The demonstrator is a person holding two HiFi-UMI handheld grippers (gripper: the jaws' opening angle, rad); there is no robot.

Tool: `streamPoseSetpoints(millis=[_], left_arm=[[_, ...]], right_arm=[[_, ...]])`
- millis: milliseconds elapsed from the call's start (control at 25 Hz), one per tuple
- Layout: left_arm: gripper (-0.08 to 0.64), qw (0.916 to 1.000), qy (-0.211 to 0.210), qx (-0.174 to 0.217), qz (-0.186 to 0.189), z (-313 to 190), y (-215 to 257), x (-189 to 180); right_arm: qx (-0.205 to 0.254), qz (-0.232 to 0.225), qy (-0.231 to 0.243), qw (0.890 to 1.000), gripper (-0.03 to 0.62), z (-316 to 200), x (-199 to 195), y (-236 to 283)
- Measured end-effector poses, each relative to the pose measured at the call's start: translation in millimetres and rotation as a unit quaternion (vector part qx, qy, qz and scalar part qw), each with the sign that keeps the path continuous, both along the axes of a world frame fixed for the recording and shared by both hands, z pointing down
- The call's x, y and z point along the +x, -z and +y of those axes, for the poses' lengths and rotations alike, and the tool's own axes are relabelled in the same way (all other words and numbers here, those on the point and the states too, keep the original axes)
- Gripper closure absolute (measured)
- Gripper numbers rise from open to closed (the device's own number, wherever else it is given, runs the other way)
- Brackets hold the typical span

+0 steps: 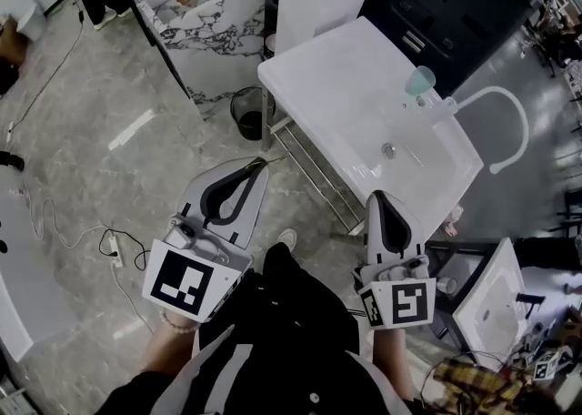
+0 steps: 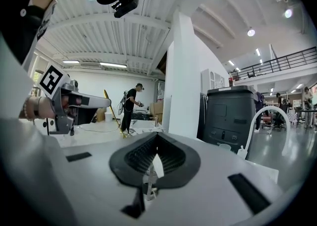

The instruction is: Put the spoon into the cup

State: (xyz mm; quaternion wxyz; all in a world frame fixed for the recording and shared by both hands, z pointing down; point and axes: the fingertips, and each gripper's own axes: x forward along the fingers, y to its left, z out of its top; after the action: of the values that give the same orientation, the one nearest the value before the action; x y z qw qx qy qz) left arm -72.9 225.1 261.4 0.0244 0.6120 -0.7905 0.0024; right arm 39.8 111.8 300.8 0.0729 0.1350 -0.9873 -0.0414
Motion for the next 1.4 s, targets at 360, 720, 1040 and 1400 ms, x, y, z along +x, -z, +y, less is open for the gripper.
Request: streamPoseSetpoints(millis=[360,720,1040,1400], left_arm=[[0.554,0.9999,0.004,-0.016,-0.003,-66.4,-2.3,-28.2],[0.554,0.9996,-0.010,0.009,-0.023,-122.2,7.9,-34.8],[0.554,0.9990,-0.039,-0.009,-0.019,-150.4,4.6,-21.4],[0.554,0.9955,-0.091,-0.009,-0.022,-186.9,3.8,-14.3]], right_arm=[[-0.008,-0.001,-0.001,1.000,0.592,-69.8,-26.0,-0.9],[-0.018,-0.007,-0.020,1.000,0.592,-119.8,-25.5,-7.1],[-0.025,-0.013,-0.052,0.998,0.592,-143.3,-5.8,-8.6],[-0.028,-0.021,-0.108,0.994,0.592,-165.4,13.3,-11.7]])
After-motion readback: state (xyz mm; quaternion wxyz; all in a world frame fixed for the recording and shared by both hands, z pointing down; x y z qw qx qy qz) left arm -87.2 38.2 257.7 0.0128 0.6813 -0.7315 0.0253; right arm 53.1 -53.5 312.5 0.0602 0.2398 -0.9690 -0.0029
